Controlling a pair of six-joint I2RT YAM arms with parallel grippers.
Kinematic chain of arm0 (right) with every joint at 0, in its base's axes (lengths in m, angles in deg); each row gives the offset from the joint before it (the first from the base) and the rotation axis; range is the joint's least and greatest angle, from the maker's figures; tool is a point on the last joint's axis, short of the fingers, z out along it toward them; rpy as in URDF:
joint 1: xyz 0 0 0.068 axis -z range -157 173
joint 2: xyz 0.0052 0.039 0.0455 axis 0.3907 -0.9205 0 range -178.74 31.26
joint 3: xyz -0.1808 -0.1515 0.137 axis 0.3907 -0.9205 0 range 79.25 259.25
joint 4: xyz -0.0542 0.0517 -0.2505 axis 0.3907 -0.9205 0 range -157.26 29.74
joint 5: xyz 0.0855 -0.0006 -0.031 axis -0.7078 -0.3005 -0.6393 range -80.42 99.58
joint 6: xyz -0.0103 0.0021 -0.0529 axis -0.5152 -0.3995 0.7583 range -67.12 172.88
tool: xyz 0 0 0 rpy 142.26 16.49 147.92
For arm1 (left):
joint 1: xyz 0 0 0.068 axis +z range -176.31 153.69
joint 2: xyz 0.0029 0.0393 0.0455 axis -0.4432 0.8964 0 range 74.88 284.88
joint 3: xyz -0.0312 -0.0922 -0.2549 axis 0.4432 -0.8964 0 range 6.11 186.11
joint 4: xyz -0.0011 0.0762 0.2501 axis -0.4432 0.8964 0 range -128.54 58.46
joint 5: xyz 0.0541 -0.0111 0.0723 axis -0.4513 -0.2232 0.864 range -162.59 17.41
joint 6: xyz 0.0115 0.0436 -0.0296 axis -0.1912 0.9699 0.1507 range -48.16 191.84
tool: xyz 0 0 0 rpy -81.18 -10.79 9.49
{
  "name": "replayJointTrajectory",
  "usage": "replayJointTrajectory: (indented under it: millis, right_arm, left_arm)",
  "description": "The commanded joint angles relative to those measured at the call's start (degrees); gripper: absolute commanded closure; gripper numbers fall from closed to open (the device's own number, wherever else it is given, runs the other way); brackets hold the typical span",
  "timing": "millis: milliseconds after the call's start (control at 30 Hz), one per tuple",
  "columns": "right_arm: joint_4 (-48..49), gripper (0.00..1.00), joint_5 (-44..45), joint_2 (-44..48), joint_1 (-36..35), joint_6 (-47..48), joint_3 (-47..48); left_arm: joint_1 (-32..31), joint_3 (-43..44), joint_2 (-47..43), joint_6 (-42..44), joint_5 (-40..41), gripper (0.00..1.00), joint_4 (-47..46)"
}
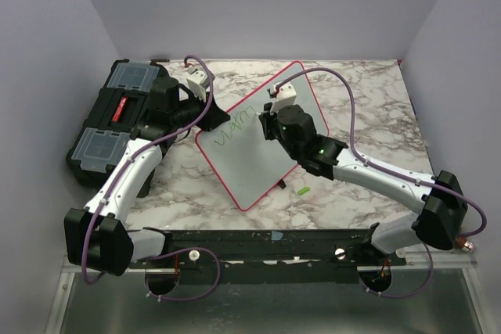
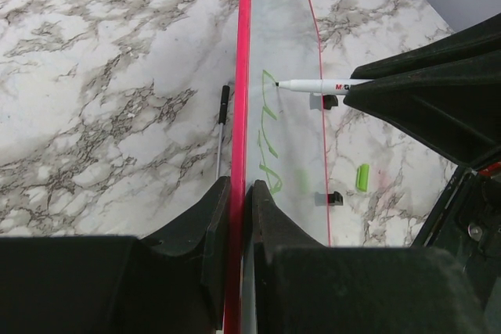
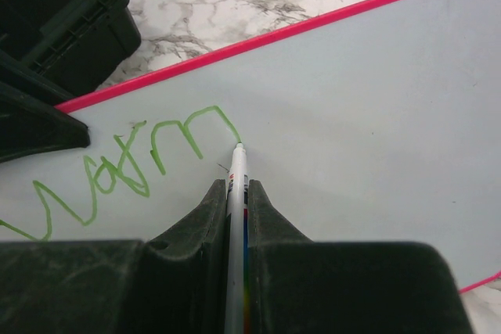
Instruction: Write a sentence on the whiteboard
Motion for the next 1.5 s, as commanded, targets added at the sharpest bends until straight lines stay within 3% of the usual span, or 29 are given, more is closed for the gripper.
replayJointTrajectory:
  millis: [0,333,967,1467]
  right_arm:
    - [-4.4,0.99,0.3,2.7,0.2,-1.8,-0.8]
    - [-4.6,0.99,-0.6,6.1,0.4,-1.9,2.4]
    - [-1.3,0.99,-10.4,1.4,5.7,-5.3,4.5]
    - [-0.7,0.99,-10.9,-0.7,6.3,-5.8,4.2]
  left_arm:
    - [-0.5,0.1,-1.8,2.7,0.9,1.0,-2.0]
    - [-0.6,0.0,-1.9,1.8,1.4,1.0,-2.4]
    - [-1.0,0.6,-1.3,2.0,1.8,1.0,-1.6]
    - [-1.2,0.9,-1.1,2.4,1.9,1.0,-0.9]
